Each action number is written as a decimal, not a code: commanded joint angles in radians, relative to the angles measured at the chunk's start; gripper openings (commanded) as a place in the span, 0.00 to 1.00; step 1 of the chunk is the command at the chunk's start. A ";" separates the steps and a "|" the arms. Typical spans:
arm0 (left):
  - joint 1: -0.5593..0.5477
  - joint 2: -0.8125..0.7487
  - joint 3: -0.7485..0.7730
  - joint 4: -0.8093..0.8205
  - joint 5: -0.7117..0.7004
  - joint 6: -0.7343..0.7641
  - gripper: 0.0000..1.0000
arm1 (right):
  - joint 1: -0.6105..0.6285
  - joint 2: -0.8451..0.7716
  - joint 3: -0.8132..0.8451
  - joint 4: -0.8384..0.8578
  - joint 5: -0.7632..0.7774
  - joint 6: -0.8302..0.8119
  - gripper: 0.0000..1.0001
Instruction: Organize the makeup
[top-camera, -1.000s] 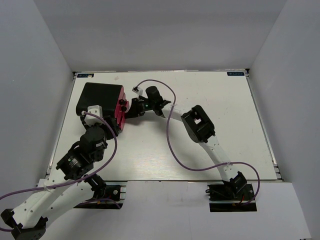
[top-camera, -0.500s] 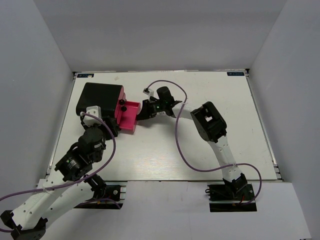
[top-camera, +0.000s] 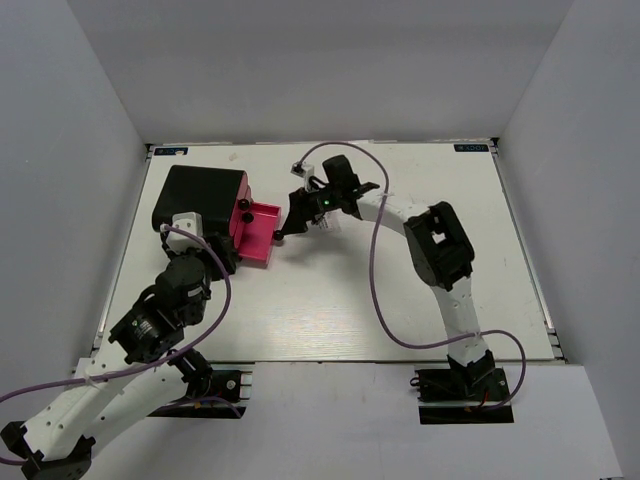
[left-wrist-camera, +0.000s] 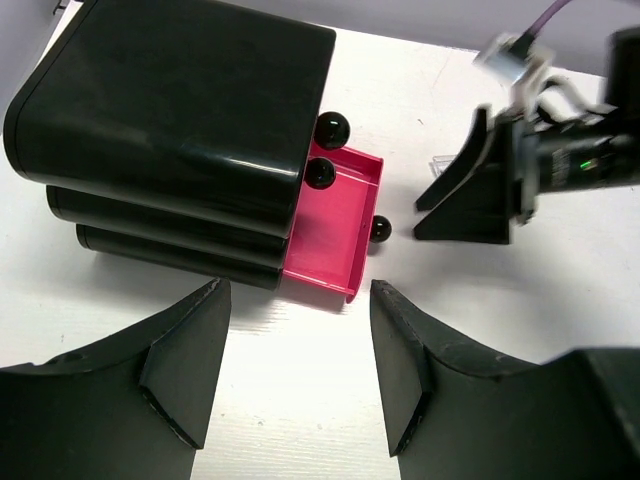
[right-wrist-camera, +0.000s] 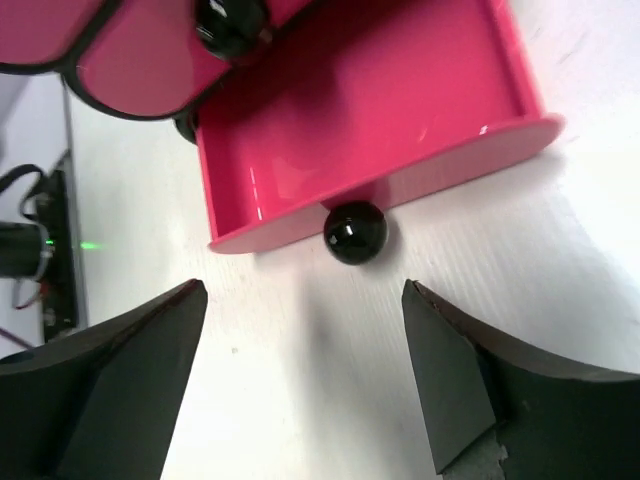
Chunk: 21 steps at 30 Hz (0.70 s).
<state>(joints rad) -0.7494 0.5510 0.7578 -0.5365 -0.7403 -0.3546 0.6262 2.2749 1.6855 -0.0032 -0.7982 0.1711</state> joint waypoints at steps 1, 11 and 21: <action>0.001 -0.014 -0.011 0.026 0.021 0.014 0.68 | -0.006 -0.204 -0.032 -0.164 0.156 -0.237 0.89; 0.001 -0.013 -0.017 0.056 0.119 0.040 0.68 | -0.031 -0.284 -0.147 -0.217 0.727 -0.239 0.67; -0.016 0.602 0.178 0.119 0.739 0.091 0.66 | -0.052 -0.346 -0.199 -0.172 0.928 -0.148 0.65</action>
<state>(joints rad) -0.7567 0.9970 0.8608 -0.4187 -0.1825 -0.2600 0.5888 2.0357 1.5158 -0.2253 0.0216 -0.0162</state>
